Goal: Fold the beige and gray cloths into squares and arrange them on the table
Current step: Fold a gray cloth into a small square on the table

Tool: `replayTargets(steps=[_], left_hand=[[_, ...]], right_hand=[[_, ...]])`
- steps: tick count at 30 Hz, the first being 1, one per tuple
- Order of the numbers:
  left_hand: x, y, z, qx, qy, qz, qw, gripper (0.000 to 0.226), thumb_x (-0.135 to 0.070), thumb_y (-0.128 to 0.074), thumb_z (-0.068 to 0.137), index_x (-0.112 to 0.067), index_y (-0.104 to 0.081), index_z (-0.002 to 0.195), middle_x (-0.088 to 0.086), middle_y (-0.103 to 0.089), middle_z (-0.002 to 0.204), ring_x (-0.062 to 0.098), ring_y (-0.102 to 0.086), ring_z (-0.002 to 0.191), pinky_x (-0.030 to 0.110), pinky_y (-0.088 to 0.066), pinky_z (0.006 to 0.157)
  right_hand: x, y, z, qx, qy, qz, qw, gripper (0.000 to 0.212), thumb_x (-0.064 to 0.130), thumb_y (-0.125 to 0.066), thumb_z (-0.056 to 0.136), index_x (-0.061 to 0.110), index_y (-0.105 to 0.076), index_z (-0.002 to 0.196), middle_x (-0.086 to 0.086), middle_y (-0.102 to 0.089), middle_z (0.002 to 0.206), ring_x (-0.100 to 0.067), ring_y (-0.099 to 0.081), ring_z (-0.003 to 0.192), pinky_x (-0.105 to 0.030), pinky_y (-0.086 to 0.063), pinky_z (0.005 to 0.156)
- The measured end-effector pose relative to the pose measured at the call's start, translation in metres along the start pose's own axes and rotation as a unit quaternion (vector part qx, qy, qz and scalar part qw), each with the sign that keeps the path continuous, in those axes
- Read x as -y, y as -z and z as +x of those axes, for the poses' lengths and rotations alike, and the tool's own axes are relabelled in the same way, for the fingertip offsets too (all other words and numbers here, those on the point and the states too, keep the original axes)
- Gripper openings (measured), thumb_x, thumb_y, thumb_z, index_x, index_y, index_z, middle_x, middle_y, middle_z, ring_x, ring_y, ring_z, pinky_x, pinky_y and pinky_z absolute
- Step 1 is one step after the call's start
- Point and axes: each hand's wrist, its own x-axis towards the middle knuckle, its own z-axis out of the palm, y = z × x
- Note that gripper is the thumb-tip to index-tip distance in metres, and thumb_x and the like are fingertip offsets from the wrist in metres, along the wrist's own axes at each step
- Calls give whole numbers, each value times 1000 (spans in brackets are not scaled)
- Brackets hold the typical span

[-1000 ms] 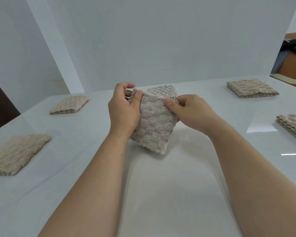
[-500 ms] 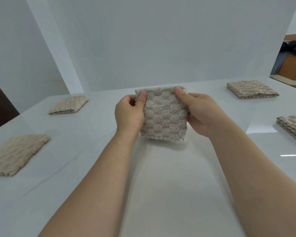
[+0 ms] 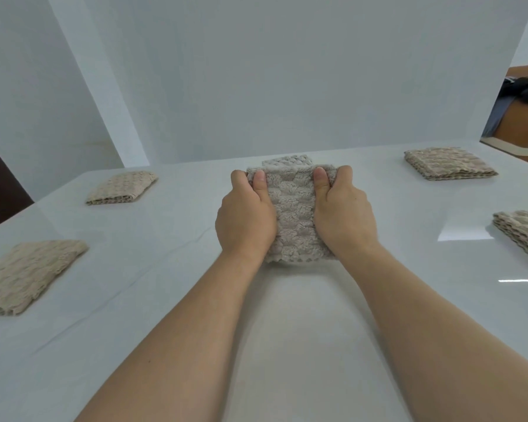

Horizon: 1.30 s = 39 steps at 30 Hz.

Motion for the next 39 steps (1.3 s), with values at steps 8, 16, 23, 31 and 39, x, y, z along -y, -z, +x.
replayTargets(steps=[8, 16, 23, 31, 39], left_hand=[[8, -8, -1, 215, 76, 93, 969, 38, -32, -41, 107, -4, -56, 126, 18, -62, 129, 34, -59, 117, 30, -38, 79], [11, -16, -7, 224, 72, 190, 953, 34, -33, -43, 104, -9, -54, 126, 12, -62, 129, 32, -60, 117, 33, -41, 80], [9, -13, -11, 198, 4, 290, 936, 24, -27, -49, 99, -13, -58, 116, 6, -67, 116, 28, -64, 105, 32, -37, 71], [6, 5, -5, 116, -63, 284, 950, 36, -35, -37, 106, -9, -47, 129, 13, -53, 127, 32, -55, 112, 39, -35, 77], [14, 7, -21, 313, -190, 154, 918, 50, -35, -27, 109, -13, -37, 153, 7, -36, 160, 25, -31, 148, 43, -28, 119]], right_hand=[[-2, 13, 3, 152, -18, -212, 965, 39, 31, -35, 109, 10, -44, 141, -22, -51, 135, -41, -53, 122, -42, -47, 90], [-16, -3, 1, 196, 17, -359, 912, 44, 22, -37, 101, 27, -47, 144, -11, -47, 134, -37, -53, 123, -44, -47, 85], [-18, -7, -1, 127, -53, -345, 928, 53, 46, -28, 106, 6, -46, 136, -12, -62, 130, -34, -60, 119, -39, -36, 77], [-10, 11, 4, 17, 2, -288, 958, 50, 48, -26, 105, 8, -43, 129, -16, -53, 124, -36, -51, 114, -43, -38, 81], [-32, 20, -20, 248, 160, -222, 929, 54, 41, -21, 109, 20, -28, 158, 2, -20, 168, -15, -14, 155, -42, -16, 124]])
